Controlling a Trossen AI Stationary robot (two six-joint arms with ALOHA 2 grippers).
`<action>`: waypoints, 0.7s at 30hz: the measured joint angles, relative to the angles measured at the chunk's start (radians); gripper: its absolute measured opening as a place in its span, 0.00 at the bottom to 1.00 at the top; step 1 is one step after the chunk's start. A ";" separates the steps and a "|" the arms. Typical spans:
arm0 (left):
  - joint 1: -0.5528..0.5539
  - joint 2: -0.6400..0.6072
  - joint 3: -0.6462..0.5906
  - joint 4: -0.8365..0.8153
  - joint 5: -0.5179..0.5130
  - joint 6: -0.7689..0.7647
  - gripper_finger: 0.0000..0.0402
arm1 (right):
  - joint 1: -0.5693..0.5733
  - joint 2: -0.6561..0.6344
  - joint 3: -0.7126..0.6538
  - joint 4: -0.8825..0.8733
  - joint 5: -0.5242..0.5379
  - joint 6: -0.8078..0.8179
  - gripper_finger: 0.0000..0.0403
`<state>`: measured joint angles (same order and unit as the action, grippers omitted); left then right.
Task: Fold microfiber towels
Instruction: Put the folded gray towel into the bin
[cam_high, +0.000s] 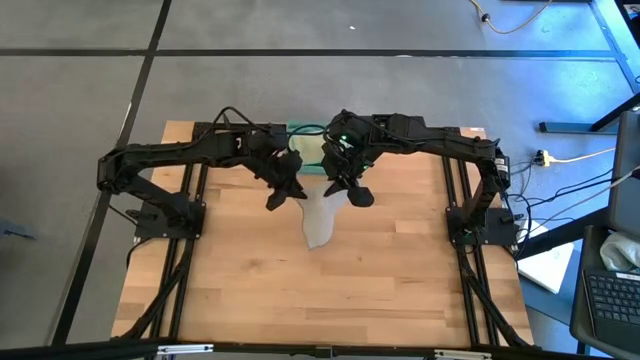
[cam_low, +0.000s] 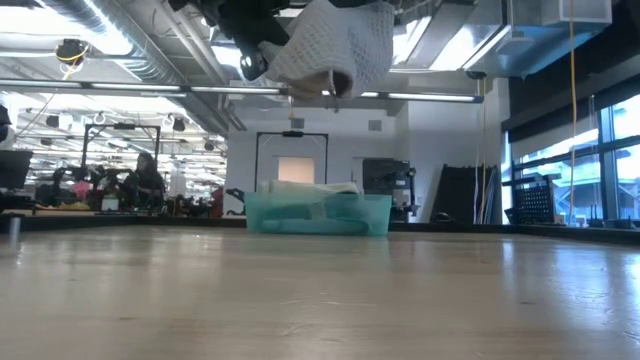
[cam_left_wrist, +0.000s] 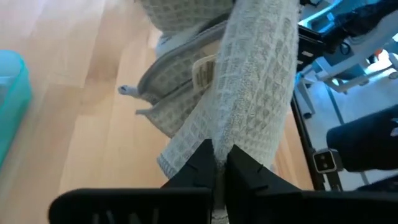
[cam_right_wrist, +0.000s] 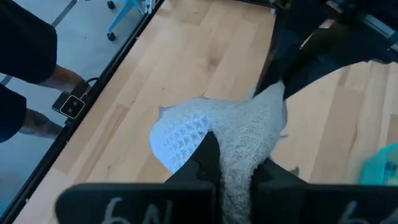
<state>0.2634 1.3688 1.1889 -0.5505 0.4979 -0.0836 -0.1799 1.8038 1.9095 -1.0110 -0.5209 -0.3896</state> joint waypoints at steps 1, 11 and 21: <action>0.000 -0.001 0.000 0.000 -0.009 -0.009 0.02 | 0.000 0.000 0.000 -0.002 0.001 0.000 0.04; 0.000 -0.011 0.000 -0.006 -0.009 -0.044 0.00 | -0.017 0.000 0.000 -0.048 0.100 0.068 0.26; 0.009 -0.068 0.097 -0.101 -0.092 -0.045 0.00 | -0.034 0.000 -0.056 -0.129 0.154 0.043 0.38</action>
<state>0.2729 1.3012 1.2856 -0.6519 0.4059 -0.1286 -0.2142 1.8034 1.8530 -1.1398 -0.3671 -0.3462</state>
